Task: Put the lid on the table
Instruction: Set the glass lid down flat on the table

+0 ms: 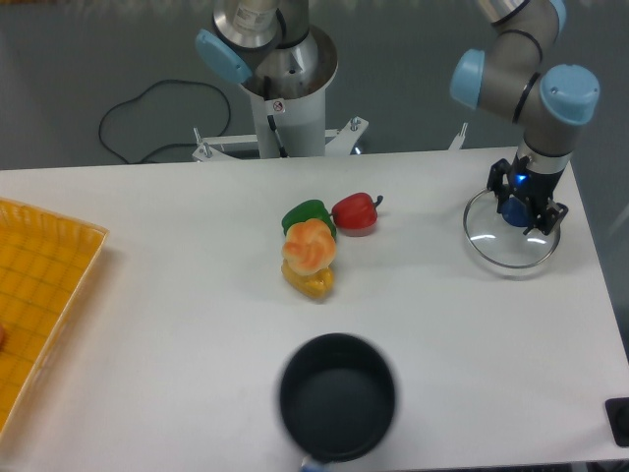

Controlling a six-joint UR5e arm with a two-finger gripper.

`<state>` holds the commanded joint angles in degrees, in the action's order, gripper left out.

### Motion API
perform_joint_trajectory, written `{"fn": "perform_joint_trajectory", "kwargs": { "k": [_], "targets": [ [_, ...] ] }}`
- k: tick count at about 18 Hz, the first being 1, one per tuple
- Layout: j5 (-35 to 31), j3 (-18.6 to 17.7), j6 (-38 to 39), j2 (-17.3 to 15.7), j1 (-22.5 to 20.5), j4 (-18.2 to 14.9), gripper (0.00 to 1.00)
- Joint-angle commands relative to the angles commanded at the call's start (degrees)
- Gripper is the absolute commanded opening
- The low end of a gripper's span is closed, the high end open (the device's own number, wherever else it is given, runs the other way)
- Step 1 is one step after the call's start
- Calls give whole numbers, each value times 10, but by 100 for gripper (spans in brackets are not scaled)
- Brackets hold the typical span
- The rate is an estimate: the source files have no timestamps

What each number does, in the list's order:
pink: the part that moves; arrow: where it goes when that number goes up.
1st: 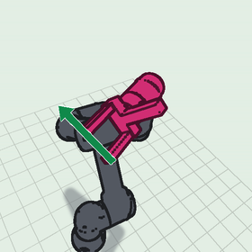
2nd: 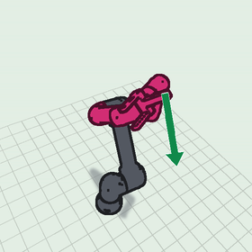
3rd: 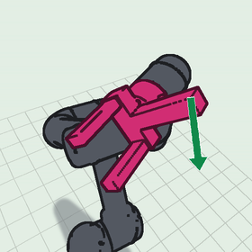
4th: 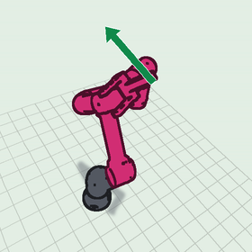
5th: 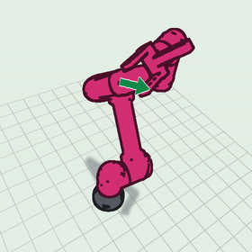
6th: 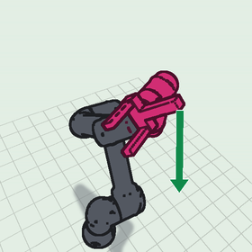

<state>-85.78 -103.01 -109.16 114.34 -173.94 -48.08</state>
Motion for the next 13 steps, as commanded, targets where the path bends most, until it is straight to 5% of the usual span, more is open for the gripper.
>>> {"fn": "perform_joint_trajectory", "kwargs": {
  "k": [13],
  "targets": [
    [0,2,4,21,12,27,66]
  ]
}}
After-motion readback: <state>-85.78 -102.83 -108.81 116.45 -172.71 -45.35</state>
